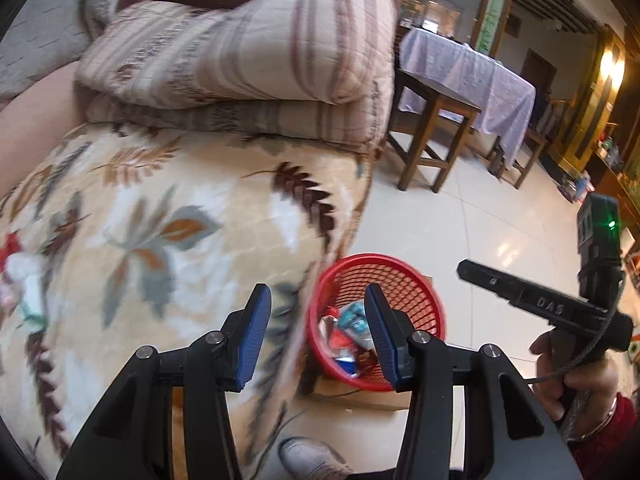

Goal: Collect trash
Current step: 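Move both tools back to the trash on the bed, then grasp the white medicine box with the left tool while the right tool grasps the white sock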

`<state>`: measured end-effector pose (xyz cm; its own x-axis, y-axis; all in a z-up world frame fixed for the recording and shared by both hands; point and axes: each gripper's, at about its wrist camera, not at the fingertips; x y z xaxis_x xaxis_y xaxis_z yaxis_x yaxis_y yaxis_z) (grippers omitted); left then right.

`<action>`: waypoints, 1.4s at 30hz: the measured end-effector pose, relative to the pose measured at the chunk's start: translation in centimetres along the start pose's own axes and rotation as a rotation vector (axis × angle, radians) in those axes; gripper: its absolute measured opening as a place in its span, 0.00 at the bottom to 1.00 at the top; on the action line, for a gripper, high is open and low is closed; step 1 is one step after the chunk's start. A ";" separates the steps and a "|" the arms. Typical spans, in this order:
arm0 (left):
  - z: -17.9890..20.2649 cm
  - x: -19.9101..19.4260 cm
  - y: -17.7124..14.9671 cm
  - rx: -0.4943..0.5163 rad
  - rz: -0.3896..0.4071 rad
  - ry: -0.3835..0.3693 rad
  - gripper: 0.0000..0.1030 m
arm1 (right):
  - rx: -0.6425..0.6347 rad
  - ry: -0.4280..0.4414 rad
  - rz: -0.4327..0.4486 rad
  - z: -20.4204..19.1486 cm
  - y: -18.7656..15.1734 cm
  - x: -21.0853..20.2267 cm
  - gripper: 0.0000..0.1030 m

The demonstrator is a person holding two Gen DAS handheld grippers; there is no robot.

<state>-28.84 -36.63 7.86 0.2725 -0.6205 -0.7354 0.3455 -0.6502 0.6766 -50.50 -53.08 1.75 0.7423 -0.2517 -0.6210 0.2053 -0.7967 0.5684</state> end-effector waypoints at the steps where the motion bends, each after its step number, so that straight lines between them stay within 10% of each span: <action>1: -0.7 -0.5 -0.2 -0.006 0.000 0.016 0.46 | -0.012 0.012 -0.003 -0.7 0.0 0.0 0.52; 14: -13.7 -9.2 -4.8 -0.153 0.061 0.250 0.55 | -0.276 0.157 -0.105 -14.7 -1.8 2.9 0.52; 23: -28.3 -11.4 -8.0 -0.451 0.121 0.354 0.63 | -0.421 0.271 -0.237 -26.2 -3.7 7.8 0.66; 32: -38.3 -10.2 -11.0 -0.672 0.122 0.390 0.65 | -0.378 0.309 -0.392 -36.1 -4.1 19.8 0.67; 37: -39.7 -8.9 -9.7 -0.618 0.128 0.395 0.70 | -0.426 0.197 -0.381 -38.1 -5.8 26.5 0.67; 38: -39.6 -8.4 -9.2 -0.584 0.129 0.395 0.70 | -0.434 0.198 -0.387 -38.2 -6.4 27.5 0.64; 40: -39.4 -7.4 -8.2 -0.521 0.133 0.396 0.72 | -0.434 0.231 -0.435 -38.1 -7.2 28.9 0.20; 42: -39.6 -6.4 -7.4 -0.478 0.131 0.404 0.72 | -0.432 0.249 -0.470 -38.2 -7.7 29.5 0.11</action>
<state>2.41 -10.50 6.14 0.6246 -0.4062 -0.6670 0.6235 -0.2549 0.7391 -5.81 -33.34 -0.31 0.6262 0.2426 -0.7409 0.7392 -0.4867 0.4654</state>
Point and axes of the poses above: each gripper's, at about its wrist camera, not at the fingertips, and x roughly the way its jaws point, z to its right, y to its top, and after that the axes turned 8 degrees about y, right-handed
